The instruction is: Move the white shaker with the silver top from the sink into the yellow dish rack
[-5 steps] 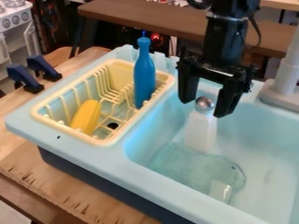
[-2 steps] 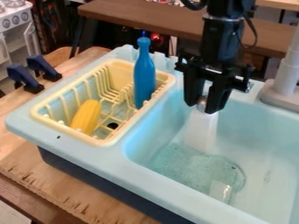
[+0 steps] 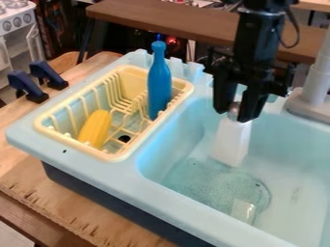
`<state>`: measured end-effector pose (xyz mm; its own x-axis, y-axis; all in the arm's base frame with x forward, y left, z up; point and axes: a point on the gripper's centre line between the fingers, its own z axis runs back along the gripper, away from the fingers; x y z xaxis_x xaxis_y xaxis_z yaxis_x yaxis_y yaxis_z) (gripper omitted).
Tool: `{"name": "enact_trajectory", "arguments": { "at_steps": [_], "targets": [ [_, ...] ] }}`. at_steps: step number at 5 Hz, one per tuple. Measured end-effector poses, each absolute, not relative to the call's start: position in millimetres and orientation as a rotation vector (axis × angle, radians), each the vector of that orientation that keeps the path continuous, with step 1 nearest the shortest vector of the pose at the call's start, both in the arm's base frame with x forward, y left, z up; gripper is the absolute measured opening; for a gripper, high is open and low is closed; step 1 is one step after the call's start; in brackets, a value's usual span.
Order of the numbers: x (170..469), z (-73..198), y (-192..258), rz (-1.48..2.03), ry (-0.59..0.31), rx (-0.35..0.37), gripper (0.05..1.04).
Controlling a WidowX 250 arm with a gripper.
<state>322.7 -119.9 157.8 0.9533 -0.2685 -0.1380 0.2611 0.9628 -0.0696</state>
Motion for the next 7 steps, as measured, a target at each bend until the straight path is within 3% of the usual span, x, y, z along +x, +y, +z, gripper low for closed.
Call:
{"name": "enact_trajectory", "arguments": {
  "at_steps": [2,4,5,7],
  "targets": [
    [301.5,205.1,-128.8,-0.294,0.017,-0.069,0.514],
    [268.6,249.8,-104.4,-0.235,-0.055,-0.086,0.514],
    [256.3,255.5,-80.7,-0.164,-0.037,-0.078,0.514],
    [242.4,237.0,-25.8,-0.046,0.031,-0.106,0.514]
  ]
}}
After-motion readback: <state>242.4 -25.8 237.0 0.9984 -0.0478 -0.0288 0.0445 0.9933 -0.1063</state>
